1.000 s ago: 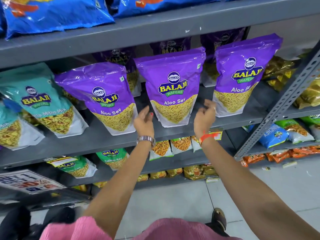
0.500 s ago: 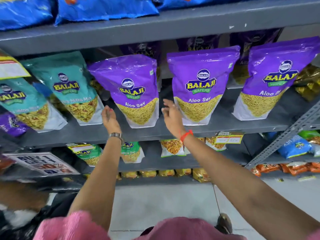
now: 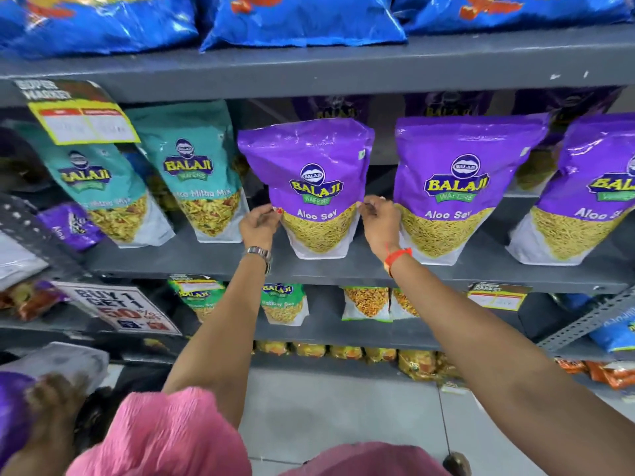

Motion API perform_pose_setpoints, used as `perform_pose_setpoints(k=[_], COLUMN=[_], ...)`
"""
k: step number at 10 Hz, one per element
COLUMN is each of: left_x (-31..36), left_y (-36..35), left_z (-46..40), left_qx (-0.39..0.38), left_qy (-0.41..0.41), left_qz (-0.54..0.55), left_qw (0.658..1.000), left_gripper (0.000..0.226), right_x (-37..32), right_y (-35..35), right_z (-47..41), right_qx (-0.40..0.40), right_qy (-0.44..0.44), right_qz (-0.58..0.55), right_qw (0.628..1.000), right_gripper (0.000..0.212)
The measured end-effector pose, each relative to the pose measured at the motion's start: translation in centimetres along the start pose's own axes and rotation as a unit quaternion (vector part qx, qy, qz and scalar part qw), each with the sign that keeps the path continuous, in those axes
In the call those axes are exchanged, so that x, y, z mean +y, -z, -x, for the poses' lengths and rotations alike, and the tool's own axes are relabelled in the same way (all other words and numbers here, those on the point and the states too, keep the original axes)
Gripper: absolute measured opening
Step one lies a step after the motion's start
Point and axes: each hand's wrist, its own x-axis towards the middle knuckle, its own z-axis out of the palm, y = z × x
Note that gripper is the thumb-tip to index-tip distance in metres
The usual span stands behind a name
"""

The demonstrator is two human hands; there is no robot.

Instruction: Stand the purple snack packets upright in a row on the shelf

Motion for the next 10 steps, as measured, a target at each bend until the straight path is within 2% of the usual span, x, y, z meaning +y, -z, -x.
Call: perform_pose_setpoints(k=[1, 2, 3, 4, 5, 6, 7, 8, 9, 10], left_x=[0.2, 0.5, 0.4, 0.6, 0.8, 1.2, 1.1, 1.2, 1.6, 2.4], left_y=[-0.1, 0.5, 0.6, 0.3, 0.1, -0.1, -0.3, -0.5, 0.2, 0.1], left_z=[0.0, 0.4, 0.1, 0.4, 0.6, 0.8, 0.7, 1.0, 1.3, 3.7], left_qx=[0.025, 0.015, 0.017, 0.018, 0.013, 0.002, 0.006, 0.006, 0.007, -0.017], left_qy=[0.001, 0.004, 0.018, 0.015, 0.011, 0.005, 0.0, -0.012, -0.042, -0.057], left_qz=[0.066, 0.09, 0.108, 0.117, 0.102, 0.114, 0.107, 0.066, -0.005, -0.061], left_qw=[0.998, 0.996, 0.994, 0.993, 0.995, 0.993, 0.994, 0.998, 0.999, 0.996], left_gripper=[0.036, 0.032, 0.047, 0.051, 0.044, 0.054, 0.042, 0.016, 0.03, 0.048], right_x=[0.0, -0.2, -0.2, 0.0, 0.2, 0.3, 0.4, 0.0, 0.2, -0.7], right_y=[0.1, 0.1, -0.1, -0.1, -0.1, -0.2, -0.3, -0.2, -0.2, -0.2], right_z=[0.2, 0.4, 0.6, 1.0, 0.9, 0.6, 0.6, 0.7, 0.9, 1.9], right_qx=[0.019, 0.018, 0.023, 0.032, 0.032, 0.044, 0.044, 0.035, 0.031, 0.0], right_qy=[0.009, 0.013, 0.01, 0.008, -0.002, -0.025, -0.027, -0.025, -0.013, -0.011], right_qz=[-0.007, -0.01, -0.02, -0.008, -0.012, -0.023, -0.027, -0.018, -0.014, -0.047], right_qw=[1.0, 1.0, 0.999, 0.999, 0.999, 0.998, 0.998, 0.999, 0.999, 0.999], right_gripper=[0.016, 0.018, 0.018, 0.018, 0.018, 0.018, 0.019, 0.02, 0.02, 0.031])
